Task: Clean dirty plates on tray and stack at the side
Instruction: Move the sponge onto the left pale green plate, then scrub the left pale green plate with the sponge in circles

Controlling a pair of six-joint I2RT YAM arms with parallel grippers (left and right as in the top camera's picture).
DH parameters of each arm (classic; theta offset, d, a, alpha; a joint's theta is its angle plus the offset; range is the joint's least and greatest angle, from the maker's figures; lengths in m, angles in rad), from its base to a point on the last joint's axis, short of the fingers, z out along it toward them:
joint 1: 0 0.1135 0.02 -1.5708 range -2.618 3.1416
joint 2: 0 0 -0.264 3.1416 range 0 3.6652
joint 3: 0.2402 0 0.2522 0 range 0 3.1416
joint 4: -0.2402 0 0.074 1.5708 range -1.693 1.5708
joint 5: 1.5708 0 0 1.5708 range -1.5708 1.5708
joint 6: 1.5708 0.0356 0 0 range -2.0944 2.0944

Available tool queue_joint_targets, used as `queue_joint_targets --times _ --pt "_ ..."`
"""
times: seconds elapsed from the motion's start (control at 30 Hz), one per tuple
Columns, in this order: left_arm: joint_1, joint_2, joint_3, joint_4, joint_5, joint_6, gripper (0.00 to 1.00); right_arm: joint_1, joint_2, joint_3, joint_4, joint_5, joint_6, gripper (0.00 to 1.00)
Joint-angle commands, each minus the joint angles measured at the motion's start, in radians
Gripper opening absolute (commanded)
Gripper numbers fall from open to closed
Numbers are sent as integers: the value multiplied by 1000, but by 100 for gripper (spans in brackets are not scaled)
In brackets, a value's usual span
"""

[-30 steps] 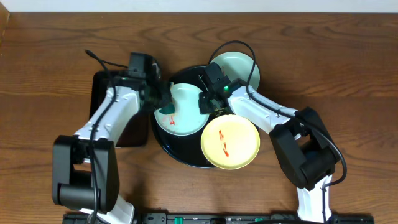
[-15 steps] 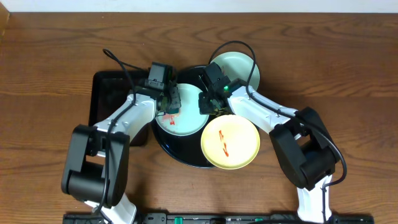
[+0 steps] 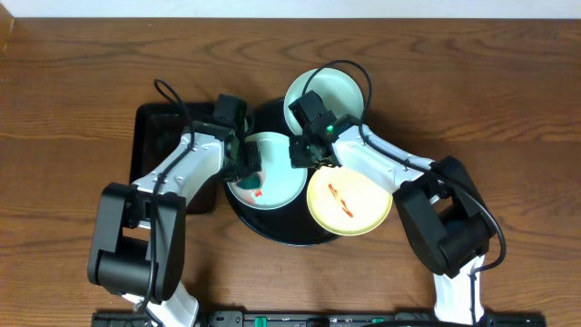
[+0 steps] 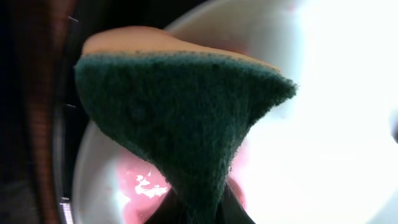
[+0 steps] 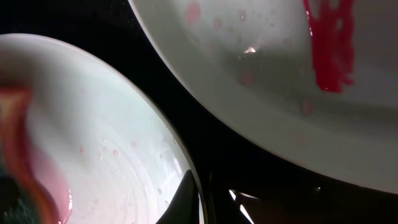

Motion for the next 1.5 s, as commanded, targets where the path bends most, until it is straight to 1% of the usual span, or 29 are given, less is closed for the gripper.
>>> queue_joint_targets --times 0.0,0.1,0.17,0.2,0.27,0.33,0.4,0.5,0.57,0.7,0.77,0.83,0.93,1.1,1.17,1.23,1.3,1.47 --pt "-15 35 -33 -37 187 25 8 10 34 2 -12 -2 14 1" --pt "-15 35 -21 -20 180 24 8 10 34 2 -12 -1 33 1" --pt "-15 35 -21 24 132 2 7 10 34 2 -8 -1 47 1" --pt "-16 36 -21 57 -2 -86 7 10 34 2 -4 0 47 1" --pt "-15 36 -21 70 -161 -198 7 10 34 2 -5 2 47 1" --pt "-15 36 -21 69 -278 -306 8 10 34 2 -6 8 47 1" --pt "-15 36 -21 70 -316 -363 7 10 34 2 -6 12 47 1" --pt "-15 36 -21 105 -320 -375 7 10 34 2 -8 11 47 1" --pt "-16 36 -21 158 -319 -336 7 10 34 -1 -8 11 47 1" --pt "-27 36 -21 277 -316 -171 7 10 34 -3 -7 11 47 1" --pt "-34 36 -21 325 -316 -110 7 10 34 -3 -7 11 47 1" --pt "-36 36 -21 365 -316 -86 7 10 34 -3 -7 14 47 1" --pt "-36 36 -21 429 -317 -85 8 10 34 -3 -7 14 47 1" --pt "-36 38 -21 469 -316 -56 7 10 34 -5 -7 14 47 1" --pt "-36 38 -21 463 -315 -51 7 10 34 -5 -7 14 47 1" --pt "-36 38 -21 422 -304 -51 7 10 34 -5 -6 14 47 1" --pt "-36 38 -21 355 -258 -41 8 10 34 -5 -5 14 47 1" --pt "-35 34 -21 191 -103 80 7 10 34 -5 -5 14 47 1"
